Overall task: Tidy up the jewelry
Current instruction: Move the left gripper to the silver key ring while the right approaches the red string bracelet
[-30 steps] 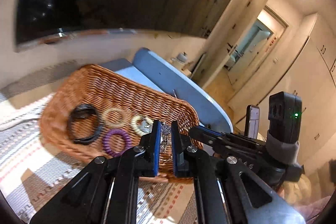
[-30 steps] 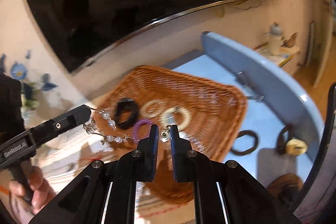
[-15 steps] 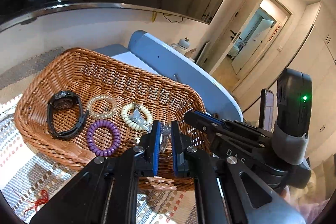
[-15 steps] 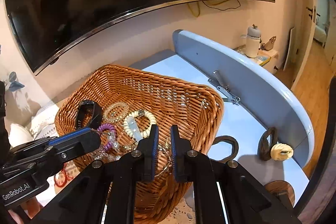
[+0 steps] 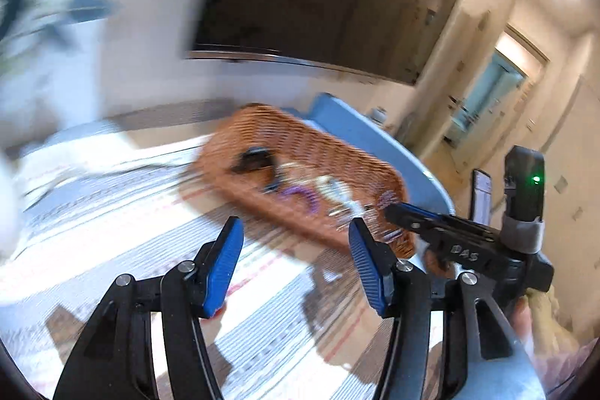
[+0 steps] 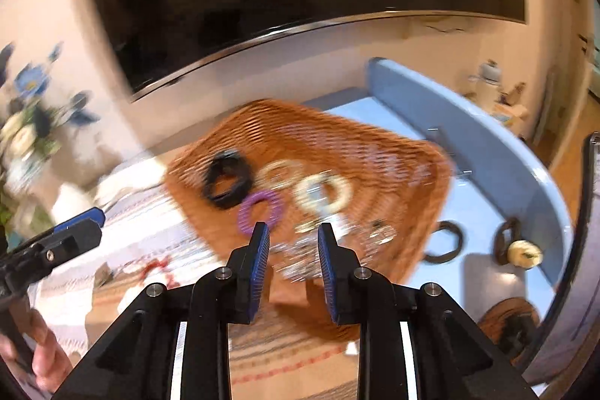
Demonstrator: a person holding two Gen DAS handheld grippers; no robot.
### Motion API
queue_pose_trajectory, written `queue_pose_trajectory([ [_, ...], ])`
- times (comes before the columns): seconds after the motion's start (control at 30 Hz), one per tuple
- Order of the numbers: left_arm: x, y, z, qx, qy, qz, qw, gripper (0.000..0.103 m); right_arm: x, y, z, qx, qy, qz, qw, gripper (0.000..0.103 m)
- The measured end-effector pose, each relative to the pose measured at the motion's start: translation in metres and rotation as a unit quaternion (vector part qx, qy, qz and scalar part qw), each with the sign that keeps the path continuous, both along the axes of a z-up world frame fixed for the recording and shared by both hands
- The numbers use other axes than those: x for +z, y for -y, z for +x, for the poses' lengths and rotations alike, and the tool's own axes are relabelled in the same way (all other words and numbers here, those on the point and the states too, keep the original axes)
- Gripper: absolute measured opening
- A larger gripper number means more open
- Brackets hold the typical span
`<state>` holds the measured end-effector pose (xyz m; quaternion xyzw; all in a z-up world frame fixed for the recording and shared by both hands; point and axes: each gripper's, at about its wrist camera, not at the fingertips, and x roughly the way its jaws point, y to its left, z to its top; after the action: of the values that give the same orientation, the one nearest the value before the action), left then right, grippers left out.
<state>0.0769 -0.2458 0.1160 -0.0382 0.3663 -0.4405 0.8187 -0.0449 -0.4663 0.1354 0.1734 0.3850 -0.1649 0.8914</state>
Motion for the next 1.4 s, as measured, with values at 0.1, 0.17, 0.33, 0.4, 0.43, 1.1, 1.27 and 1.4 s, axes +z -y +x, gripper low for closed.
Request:
queue_pose_trajectory([
  [0.1, -0.01, -0.06, -0.008, 0.065, 0.002, 0.013, 0.9978, 0.059, -0.002, -0.039, 0.004, 0.046, -0.002, -0.001, 0.999, 0.027],
  [0.17, -0.021, -0.097, -0.014, 0.108, -0.002, 0.025, 0.9938, 0.059, -0.009, -0.069, 0.01, 0.082, -0.008, -0.002, 0.997, 0.027],
  [0.33, -0.058, -0.16, -0.025, 0.189, -0.018, 0.067, 0.9795, 0.059, -0.041, -0.125, 0.027, 0.145, -0.033, 0.008, 0.989, 0.027],
  [0.4, -0.077, -0.175, -0.027, 0.208, -0.035, 0.08, 0.9742, 0.059, -0.052, -0.137, 0.031, 0.158, -0.037, 0.005, 0.987, 0.027],
  [0.43, -0.088, -0.18, -0.027, 0.215, -0.043, 0.085, 0.9721, 0.059, -0.058, -0.143, 0.033, 0.167, -0.039, 0.005, 0.985, 0.027],
  [1.1, -0.108, -0.175, -0.028, 0.194, -0.054, 0.107, 0.9736, 0.059, -0.081, -0.141, 0.032, 0.175, -0.055, 0.037, 0.982, 0.027],
  [1.27, -0.096, -0.167, -0.021, 0.165, -0.081, 0.13, 0.9743, 0.059, -0.069, -0.15, 0.036, 0.192, -0.078, 0.024, 0.978, 0.027],
  [1.4, -0.066, -0.136, -0.011, 0.123, -0.044, 0.197, 0.9716, 0.059, -0.058, -0.15, 0.06, 0.215, -0.109, 0.002, 0.971, 0.028],
])
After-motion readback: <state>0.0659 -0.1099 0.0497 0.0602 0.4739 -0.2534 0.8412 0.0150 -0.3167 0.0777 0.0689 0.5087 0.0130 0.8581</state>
